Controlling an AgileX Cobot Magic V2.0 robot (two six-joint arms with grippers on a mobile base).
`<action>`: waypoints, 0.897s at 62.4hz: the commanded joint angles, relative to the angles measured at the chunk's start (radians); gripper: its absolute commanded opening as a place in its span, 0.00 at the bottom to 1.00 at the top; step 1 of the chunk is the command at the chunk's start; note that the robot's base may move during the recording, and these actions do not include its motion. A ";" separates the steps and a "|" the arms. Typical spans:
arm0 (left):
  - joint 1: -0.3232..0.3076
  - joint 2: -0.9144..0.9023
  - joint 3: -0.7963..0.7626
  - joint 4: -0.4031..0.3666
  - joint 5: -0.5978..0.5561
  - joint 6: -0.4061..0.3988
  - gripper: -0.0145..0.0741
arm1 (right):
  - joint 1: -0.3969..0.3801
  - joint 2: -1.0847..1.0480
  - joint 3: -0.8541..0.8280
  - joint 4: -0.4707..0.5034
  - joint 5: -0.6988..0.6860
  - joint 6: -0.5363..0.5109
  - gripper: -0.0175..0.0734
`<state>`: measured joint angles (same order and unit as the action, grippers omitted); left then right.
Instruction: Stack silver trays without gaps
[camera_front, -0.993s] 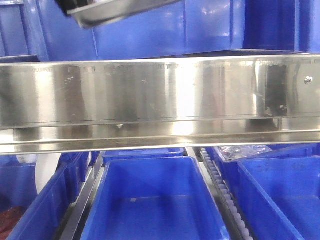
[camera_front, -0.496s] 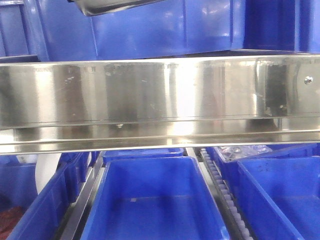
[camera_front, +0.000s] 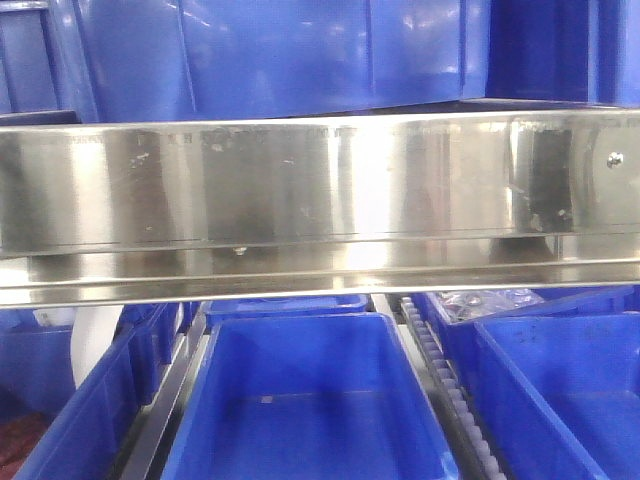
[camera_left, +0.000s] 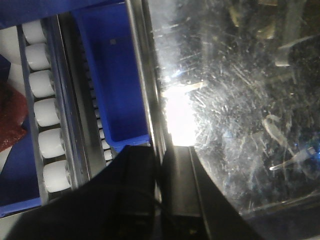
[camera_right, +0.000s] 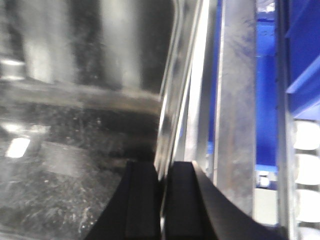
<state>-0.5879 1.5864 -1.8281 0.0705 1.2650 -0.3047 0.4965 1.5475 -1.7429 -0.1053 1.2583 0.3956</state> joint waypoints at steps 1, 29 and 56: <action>-0.019 -0.050 -0.042 -0.080 0.048 0.026 0.11 | 0.012 -0.044 -0.030 0.067 0.078 -0.026 0.26; -0.019 -0.085 0.059 -0.070 0.048 0.041 0.11 | 0.012 -0.047 -0.030 0.061 0.079 -0.026 0.26; -0.019 -0.125 0.059 -0.064 0.048 0.045 0.11 | 0.012 -0.047 -0.028 0.061 0.080 -0.026 0.26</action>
<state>-0.5879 1.5136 -1.7431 0.0641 1.2650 -0.2984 0.4984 1.5475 -1.7429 -0.0731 1.2583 0.3877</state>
